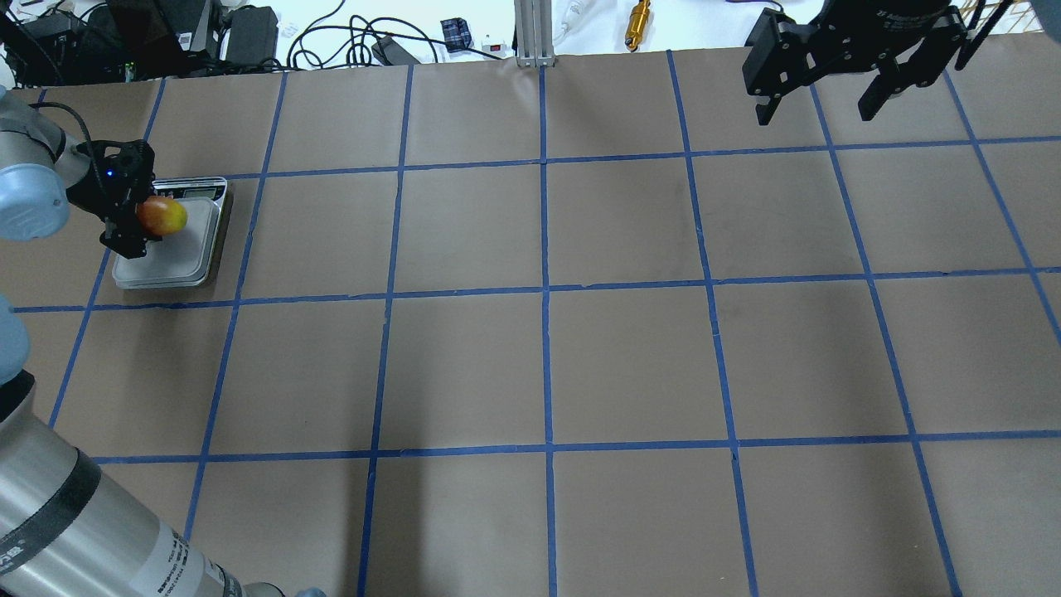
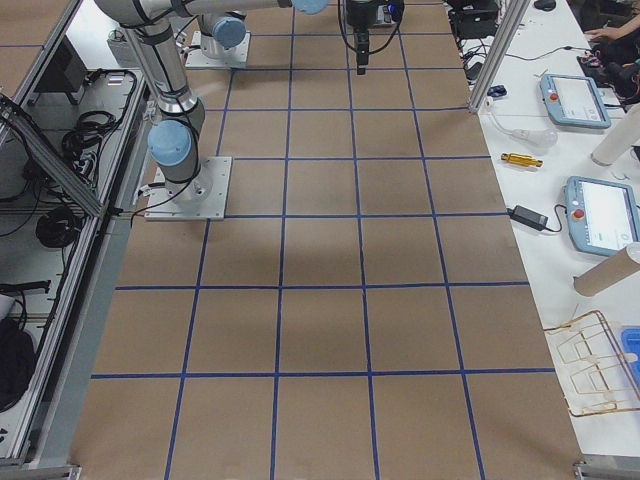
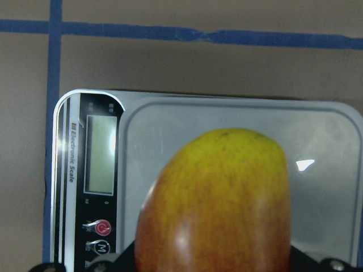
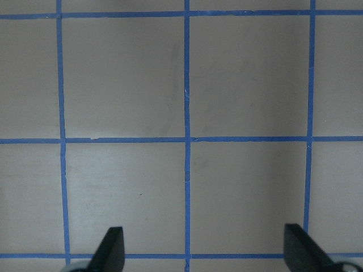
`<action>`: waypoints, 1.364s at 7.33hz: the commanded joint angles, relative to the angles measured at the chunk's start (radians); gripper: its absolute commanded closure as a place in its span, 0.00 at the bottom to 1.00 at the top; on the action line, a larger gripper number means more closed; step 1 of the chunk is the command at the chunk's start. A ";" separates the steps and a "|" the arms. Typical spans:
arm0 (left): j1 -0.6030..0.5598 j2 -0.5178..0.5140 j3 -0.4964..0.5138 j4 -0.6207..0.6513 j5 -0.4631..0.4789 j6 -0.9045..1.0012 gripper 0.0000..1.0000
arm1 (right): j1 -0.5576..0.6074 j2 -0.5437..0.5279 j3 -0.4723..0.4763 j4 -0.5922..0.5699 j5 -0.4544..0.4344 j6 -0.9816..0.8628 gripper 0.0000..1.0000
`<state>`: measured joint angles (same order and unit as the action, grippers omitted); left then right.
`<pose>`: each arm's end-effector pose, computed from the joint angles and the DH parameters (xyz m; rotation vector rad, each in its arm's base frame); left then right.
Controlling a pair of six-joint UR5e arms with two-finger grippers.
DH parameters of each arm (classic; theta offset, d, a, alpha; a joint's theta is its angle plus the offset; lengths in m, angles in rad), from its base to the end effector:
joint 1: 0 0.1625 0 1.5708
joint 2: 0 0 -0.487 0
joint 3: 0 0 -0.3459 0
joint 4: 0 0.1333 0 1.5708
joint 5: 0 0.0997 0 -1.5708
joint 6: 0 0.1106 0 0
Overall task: Weigh mango
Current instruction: 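Lower the mango onto the silver scale's platform with the left gripper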
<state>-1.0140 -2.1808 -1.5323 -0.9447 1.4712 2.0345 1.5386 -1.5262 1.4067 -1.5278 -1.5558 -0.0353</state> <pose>0.2345 -0.6497 0.2701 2.0985 2.2972 -0.1723 0.1197 -0.4771 0.5876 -0.0057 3.1269 -0.1204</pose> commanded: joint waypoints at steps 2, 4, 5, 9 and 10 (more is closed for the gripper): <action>0.000 -0.008 -0.006 0.006 0.000 0.001 0.00 | 0.000 0.001 0.000 0.000 0.000 0.000 0.00; 0.000 0.021 0.003 -0.003 0.001 -0.005 0.00 | 0.000 0.001 0.000 0.000 -0.001 0.000 0.00; 0.005 0.047 0.000 -0.017 0.000 -0.013 0.00 | 0.000 0.001 0.000 0.000 -0.001 0.000 0.00; 0.006 0.286 0.007 -0.291 0.004 -0.045 0.00 | 0.000 0.001 0.000 0.000 0.000 0.000 0.00; 0.006 0.352 0.007 -0.366 0.015 -0.081 0.00 | 0.000 0.000 0.000 0.000 0.000 0.000 0.00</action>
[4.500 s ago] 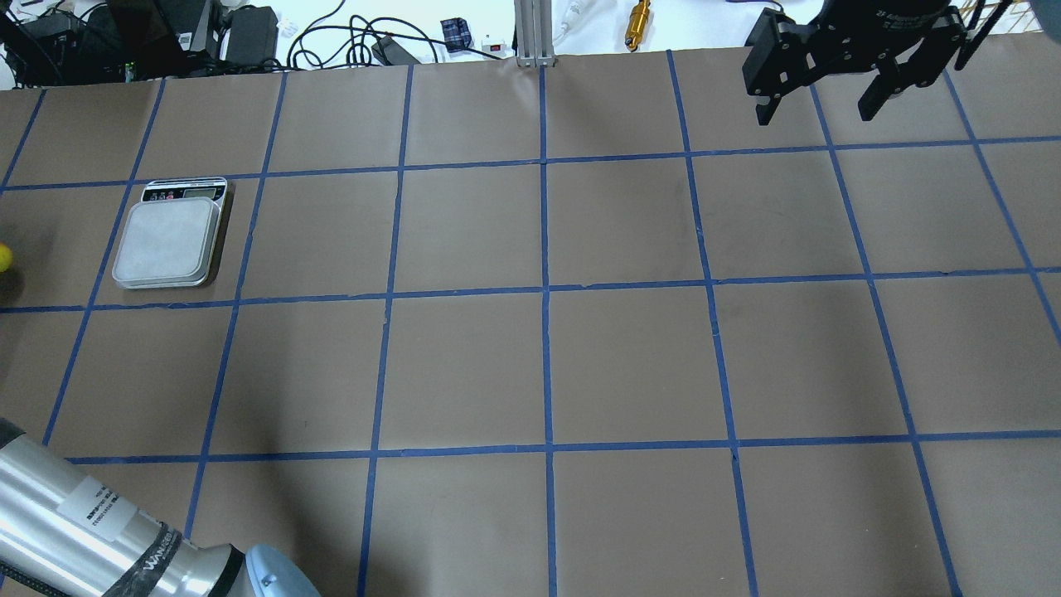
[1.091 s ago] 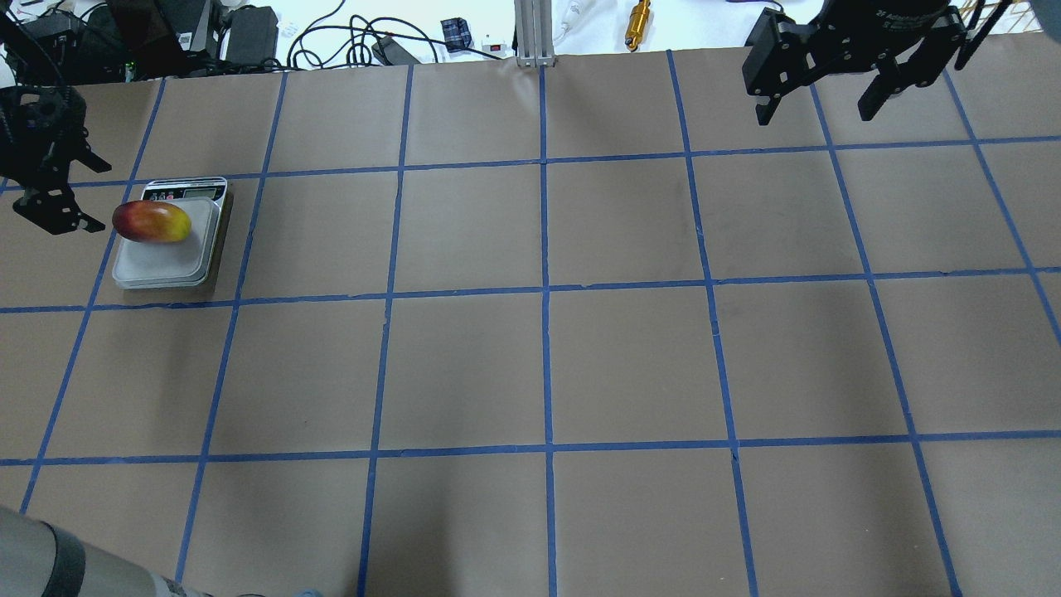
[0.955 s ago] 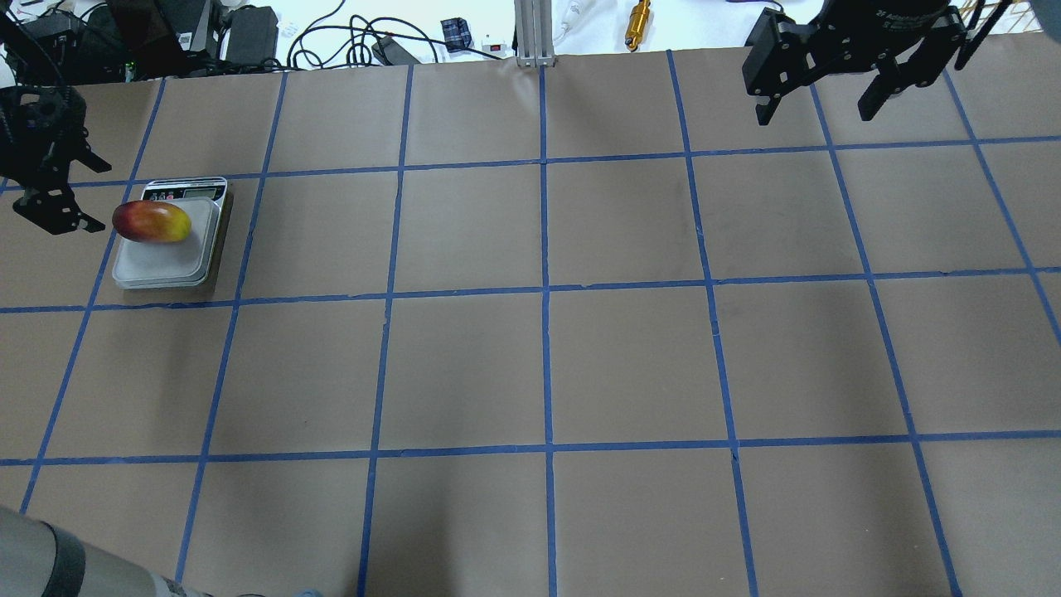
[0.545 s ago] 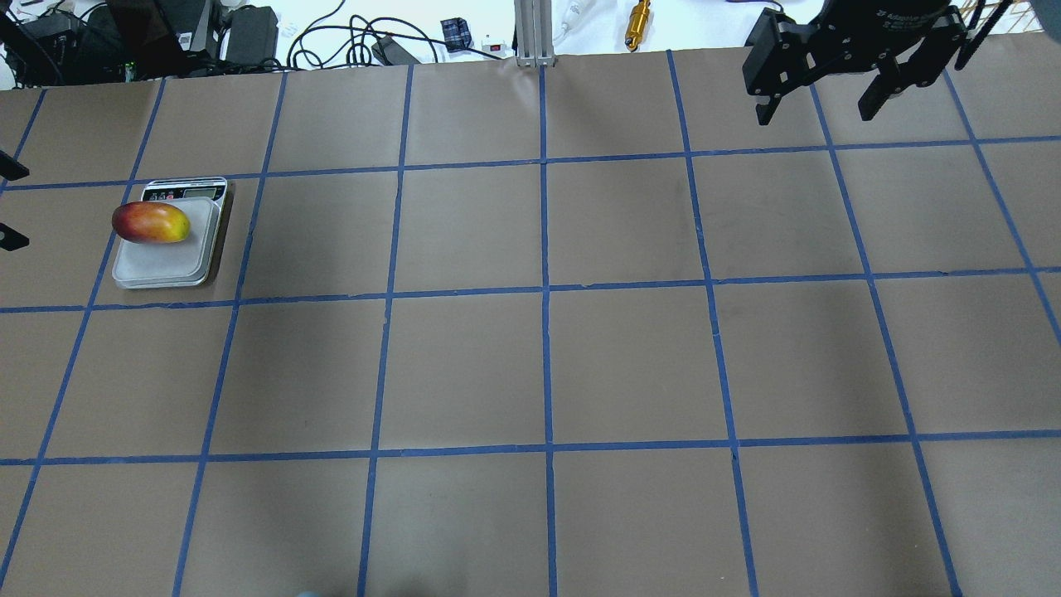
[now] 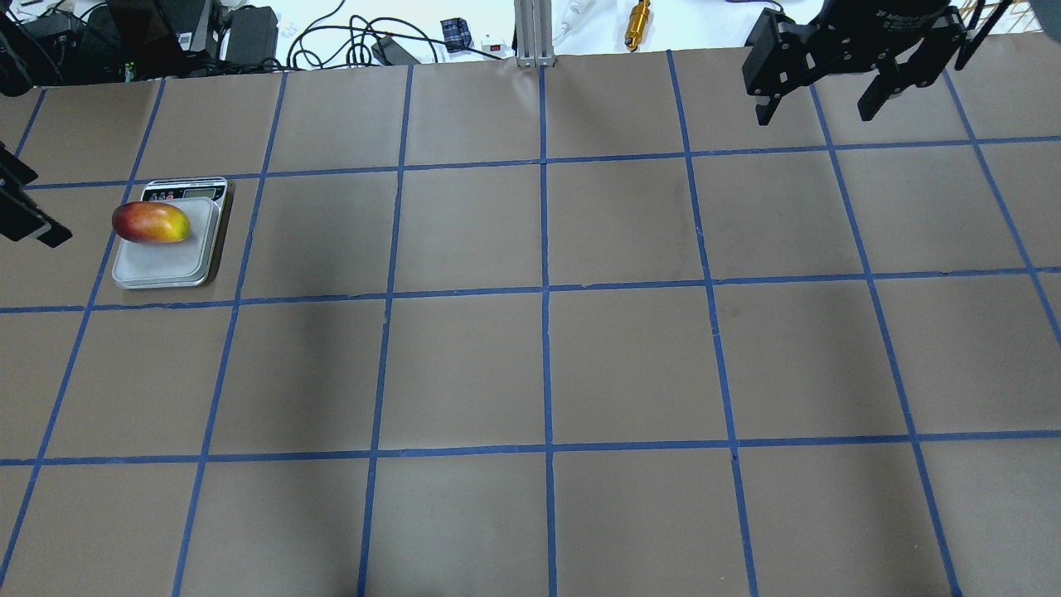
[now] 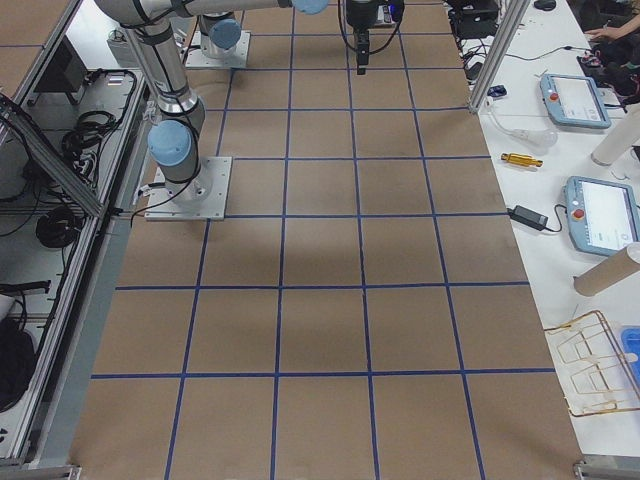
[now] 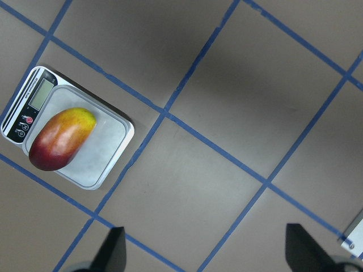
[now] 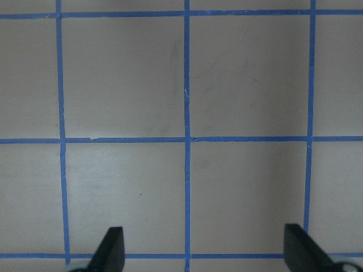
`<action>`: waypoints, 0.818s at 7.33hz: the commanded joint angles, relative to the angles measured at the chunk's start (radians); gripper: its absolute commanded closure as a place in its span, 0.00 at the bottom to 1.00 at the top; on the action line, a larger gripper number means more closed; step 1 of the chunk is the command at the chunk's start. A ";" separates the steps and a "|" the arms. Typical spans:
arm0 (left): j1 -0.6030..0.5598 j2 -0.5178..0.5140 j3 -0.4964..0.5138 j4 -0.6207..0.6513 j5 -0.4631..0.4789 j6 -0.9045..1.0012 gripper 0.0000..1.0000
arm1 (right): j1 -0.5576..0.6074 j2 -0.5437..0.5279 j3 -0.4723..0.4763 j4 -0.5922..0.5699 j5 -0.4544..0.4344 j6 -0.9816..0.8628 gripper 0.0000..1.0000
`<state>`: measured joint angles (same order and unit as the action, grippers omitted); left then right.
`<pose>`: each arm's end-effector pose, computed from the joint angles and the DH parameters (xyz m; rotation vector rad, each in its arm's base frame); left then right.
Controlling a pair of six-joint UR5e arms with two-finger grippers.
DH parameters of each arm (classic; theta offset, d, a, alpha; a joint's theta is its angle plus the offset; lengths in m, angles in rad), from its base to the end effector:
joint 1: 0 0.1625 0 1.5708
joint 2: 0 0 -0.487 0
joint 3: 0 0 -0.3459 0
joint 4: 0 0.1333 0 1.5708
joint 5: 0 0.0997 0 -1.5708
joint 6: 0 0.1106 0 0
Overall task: Weigh mango
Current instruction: 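Open the left gripper and withdraw it up from the mango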
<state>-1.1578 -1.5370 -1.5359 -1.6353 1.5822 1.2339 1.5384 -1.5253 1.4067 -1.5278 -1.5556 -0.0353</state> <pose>0.0512 -0.4457 0.5628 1.2492 2.8707 0.0086 0.1196 -0.4775 0.5872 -0.0054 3.1267 -0.1190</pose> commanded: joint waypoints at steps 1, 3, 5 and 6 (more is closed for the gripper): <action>-0.149 0.002 -0.001 -0.003 0.001 -0.317 0.00 | -0.001 0.001 0.000 0.000 0.000 0.000 0.00; -0.290 -0.018 0.005 0.008 0.004 -0.619 0.00 | 0.000 0.001 0.000 0.000 0.000 0.000 0.00; -0.388 -0.032 0.000 0.012 0.001 -0.924 0.00 | -0.001 -0.001 0.000 0.000 0.000 0.000 0.00; -0.426 -0.043 0.005 0.014 -0.004 -1.055 0.00 | 0.000 -0.001 0.000 0.000 0.000 0.000 0.00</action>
<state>-1.5295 -1.5670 -1.5340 -1.6239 1.5833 0.3638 1.5381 -1.5261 1.4067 -1.5278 -1.5554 -0.0352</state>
